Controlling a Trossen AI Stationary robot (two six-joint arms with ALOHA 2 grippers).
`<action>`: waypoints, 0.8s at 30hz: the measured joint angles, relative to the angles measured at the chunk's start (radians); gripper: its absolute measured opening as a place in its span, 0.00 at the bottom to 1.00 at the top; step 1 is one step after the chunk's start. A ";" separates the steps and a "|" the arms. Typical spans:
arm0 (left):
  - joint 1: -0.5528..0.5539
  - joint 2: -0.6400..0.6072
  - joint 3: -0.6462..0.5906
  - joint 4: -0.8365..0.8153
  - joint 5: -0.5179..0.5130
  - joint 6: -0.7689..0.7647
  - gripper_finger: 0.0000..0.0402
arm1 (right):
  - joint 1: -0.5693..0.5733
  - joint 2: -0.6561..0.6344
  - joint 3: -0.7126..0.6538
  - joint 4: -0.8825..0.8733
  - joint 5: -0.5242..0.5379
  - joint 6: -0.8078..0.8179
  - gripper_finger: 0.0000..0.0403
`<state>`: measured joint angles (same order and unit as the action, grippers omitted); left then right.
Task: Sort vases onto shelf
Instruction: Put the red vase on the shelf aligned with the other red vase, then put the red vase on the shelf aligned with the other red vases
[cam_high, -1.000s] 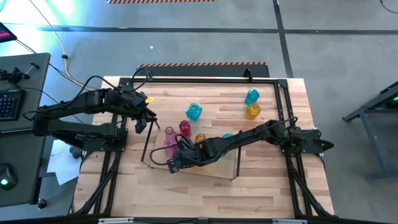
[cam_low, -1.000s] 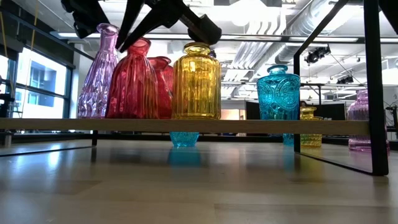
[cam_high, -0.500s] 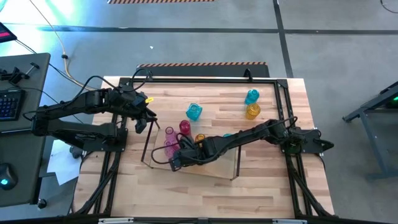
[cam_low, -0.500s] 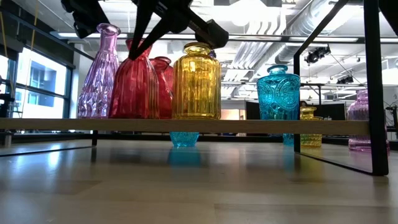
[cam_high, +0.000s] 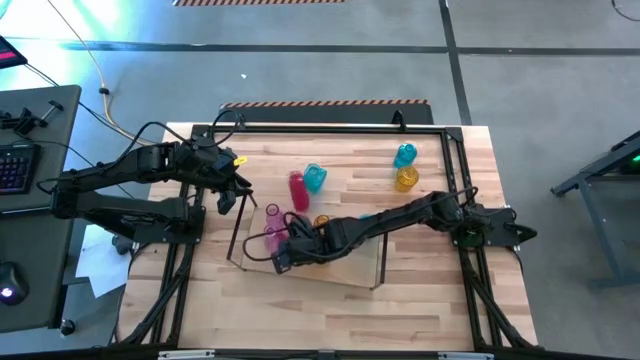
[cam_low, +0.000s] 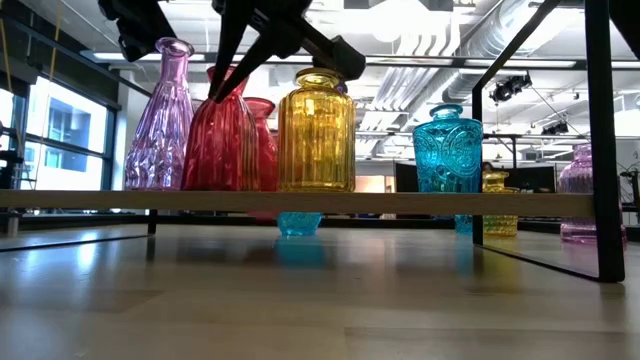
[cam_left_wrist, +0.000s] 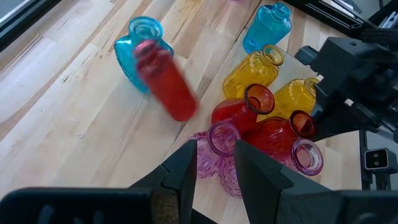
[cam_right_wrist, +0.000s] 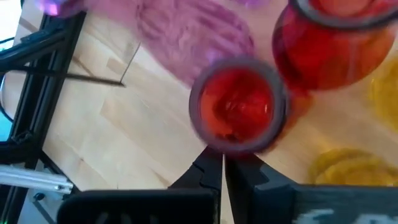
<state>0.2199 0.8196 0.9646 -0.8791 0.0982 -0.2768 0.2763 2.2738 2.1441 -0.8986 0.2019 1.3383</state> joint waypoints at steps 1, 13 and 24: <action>0.000 0.000 0.000 0.000 0.000 0.000 0.25 | 0.004 0.000 0.000 -0.001 -0.001 0.006 0.00; 0.000 0.000 0.000 0.000 -0.002 0.010 0.25 | 0.014 0.000 0.000 -0.003 0.007 0.011 0.00; 0.040 0.001 -0.056 -0.166 -0.208 0.157 0.25 | 0.014 -0.009 0.040 -0.001 0.078 -0.096 0.00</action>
<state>0.2597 0.8207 0.9087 -1.0447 -0.1099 -0.1193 0.2907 2.2652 2.1845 -0.9001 0.2803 1.2421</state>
